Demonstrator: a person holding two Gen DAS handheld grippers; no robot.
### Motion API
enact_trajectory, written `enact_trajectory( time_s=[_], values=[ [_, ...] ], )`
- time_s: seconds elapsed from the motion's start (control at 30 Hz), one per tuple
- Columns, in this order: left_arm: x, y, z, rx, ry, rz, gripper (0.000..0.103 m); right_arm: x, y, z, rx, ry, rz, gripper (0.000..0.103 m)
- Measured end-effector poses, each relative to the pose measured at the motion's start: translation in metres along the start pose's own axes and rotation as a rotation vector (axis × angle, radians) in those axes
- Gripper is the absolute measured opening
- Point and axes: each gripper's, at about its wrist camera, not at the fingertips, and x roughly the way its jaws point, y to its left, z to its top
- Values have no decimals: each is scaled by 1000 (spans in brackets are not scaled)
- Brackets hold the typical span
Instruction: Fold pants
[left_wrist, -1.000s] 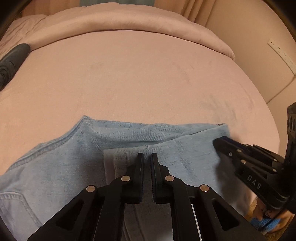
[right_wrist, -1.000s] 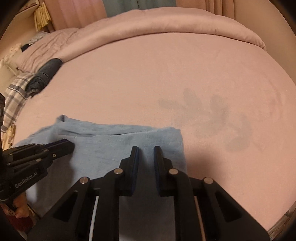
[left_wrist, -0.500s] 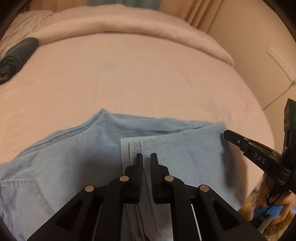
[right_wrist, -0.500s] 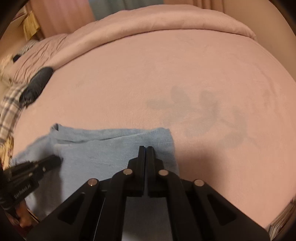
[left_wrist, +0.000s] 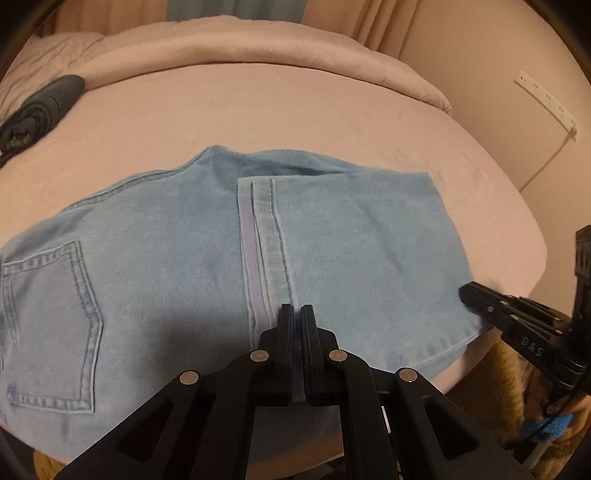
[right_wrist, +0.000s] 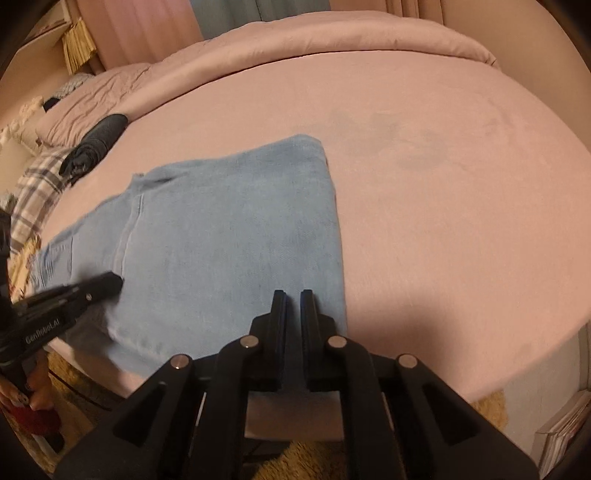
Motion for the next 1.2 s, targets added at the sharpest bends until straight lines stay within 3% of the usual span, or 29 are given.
enact_trajectory(
  time_s=[0.27,0.37,0.47,0.5,0.57,0.63,0.73,0.83,0.9,1.0,1.2],
  values=[
    [-14,25,-18,-79,-24,-59,7,-10,-1,-8,-1,-17,-39,7],
    [-22,40,-17,-115,-13,14,7,-10,6,-8,-20,-28,-83,7],
    [-45,63,-14,-193,-71,-15,7,-12,12,-4,-29,-28,-132,8],
    [-54,72,-15,-222,-98,-12,8,-14,14,-3,-30,-27,-143,14],
    [-75,90,-15,-288,-146,30,28,-20,20,0,-32,-37,-132,29],
    [-94,112,-21,-349,-182,86,66,-23,27,5,-38,-53,-105,43],
    [-118,150,-31,-438,-246,196,73,-27,44,13,-78,-82,-76,45],
    [-120,178,-33,-510,-223,282,73,-25,61,17,-102,-92,-57,48],
    [-113,191,-32,-537,-204,301,73,-21,71,19,-113,-86,-40,48],
    [-95,208,-37,-596,-147,266,73,-18,83,17,-134,-80,-19,48],
    [-81,218,-60,-665,-142,106,74,-10,103,11,-191,-49,-30,48]
  ],
)
